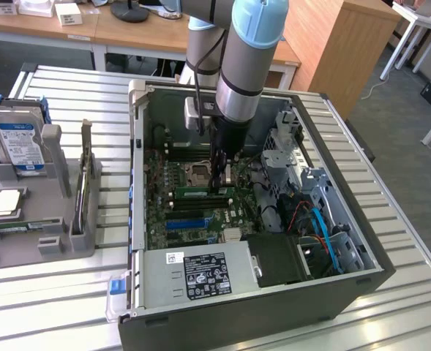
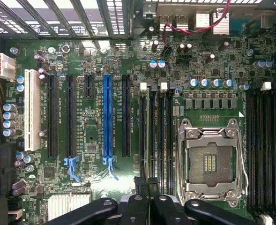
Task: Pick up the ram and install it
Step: 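Insert the ram into the slot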
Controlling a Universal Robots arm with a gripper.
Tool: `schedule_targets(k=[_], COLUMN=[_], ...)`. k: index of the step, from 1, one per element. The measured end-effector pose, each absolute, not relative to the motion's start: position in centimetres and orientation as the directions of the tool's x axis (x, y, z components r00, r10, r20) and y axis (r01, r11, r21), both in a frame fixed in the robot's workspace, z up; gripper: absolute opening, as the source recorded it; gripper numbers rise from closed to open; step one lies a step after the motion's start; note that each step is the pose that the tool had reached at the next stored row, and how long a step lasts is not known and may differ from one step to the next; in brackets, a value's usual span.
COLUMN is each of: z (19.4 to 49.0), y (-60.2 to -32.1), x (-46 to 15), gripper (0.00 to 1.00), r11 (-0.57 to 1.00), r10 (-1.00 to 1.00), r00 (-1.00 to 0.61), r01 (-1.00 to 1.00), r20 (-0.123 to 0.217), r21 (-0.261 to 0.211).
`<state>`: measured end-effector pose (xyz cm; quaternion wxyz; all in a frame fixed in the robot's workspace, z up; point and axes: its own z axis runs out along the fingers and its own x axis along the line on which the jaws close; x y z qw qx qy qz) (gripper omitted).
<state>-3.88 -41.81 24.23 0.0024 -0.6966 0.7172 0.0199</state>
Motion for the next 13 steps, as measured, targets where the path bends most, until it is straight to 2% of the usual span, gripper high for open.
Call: schedule_targets(k=[13], z=[23.71], y=[-41.81], x=[-3.88], gripper=[0.12], r11=[0.029], r10=[-0.999], r00=[-0.030], r01=[-0.999], r20=[-0.031], r21=[0.025])
